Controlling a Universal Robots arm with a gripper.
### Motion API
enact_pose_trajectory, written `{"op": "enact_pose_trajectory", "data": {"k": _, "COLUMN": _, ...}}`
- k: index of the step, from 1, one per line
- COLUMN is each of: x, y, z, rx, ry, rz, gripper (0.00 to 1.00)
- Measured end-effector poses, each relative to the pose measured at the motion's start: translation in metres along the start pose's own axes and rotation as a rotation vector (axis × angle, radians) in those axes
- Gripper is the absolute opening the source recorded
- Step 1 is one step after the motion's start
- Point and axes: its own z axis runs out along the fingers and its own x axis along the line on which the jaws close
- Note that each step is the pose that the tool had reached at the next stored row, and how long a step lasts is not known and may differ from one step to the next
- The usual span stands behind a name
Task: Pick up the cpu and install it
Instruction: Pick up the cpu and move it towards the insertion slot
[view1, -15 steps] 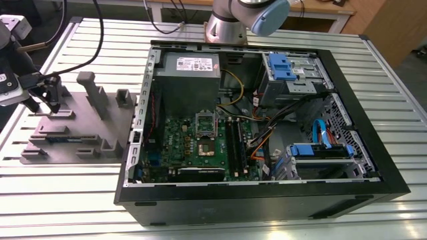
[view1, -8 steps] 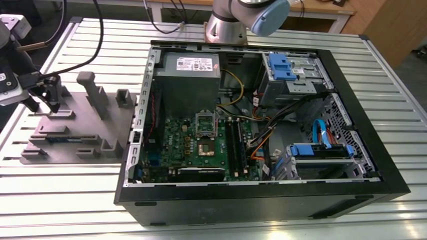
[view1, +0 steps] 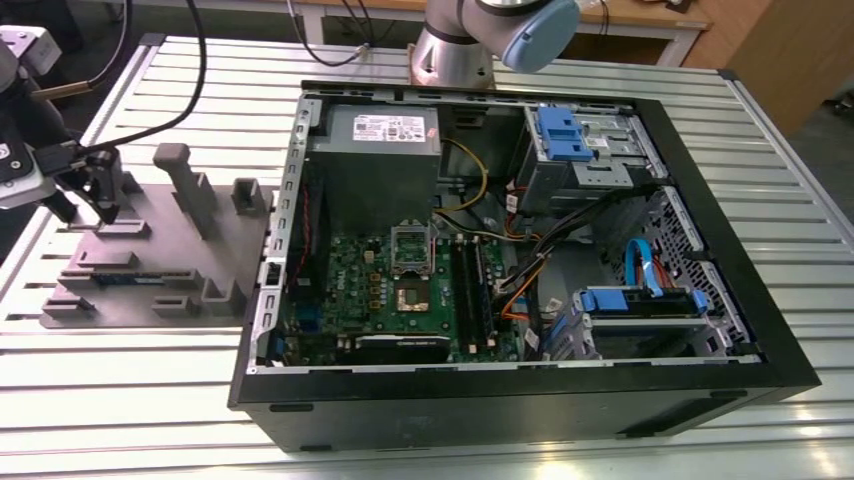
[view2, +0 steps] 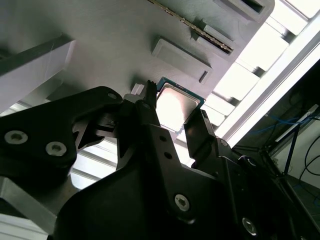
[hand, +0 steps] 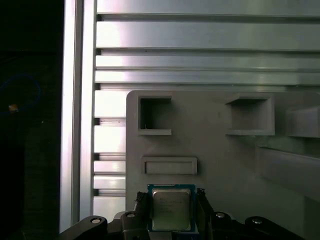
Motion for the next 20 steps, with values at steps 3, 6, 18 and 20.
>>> {"op": "enact_pose_trajectory", "data": {"k": 3, "x": 0.0000, "y": 0.0001, "z": -0.0013, "rx": 0.0000, "ry": 0.0000, "rz": 0.000, "gripper": 0.47}}
{"op": "enact_pose_trajectory", "data": {"k": 6, "x": 0.0000, "y": 0.0003, "z": -0.0025, "rx": 0.0000, "ry": 0.0000, "rz": 0.000, "gripper": 0.47}}
{"op": "enact_pose_trajectory", "data": {"k": 18, "x": 0.0000, "y": 0.0009, "z": -0.0063, "rx": -0.0001, "ry": -0.0001, "rz": 0.000, "gripper": 0.47}}
{"op": "enact_pose_trajectory", "data": {"k": 20, "x": 0.0000, "y": 0.0009, "z": -0.0068, "rx": 0.0000, "ry": -0.0001, "rz": 0.000, "gripper": 0.47}}
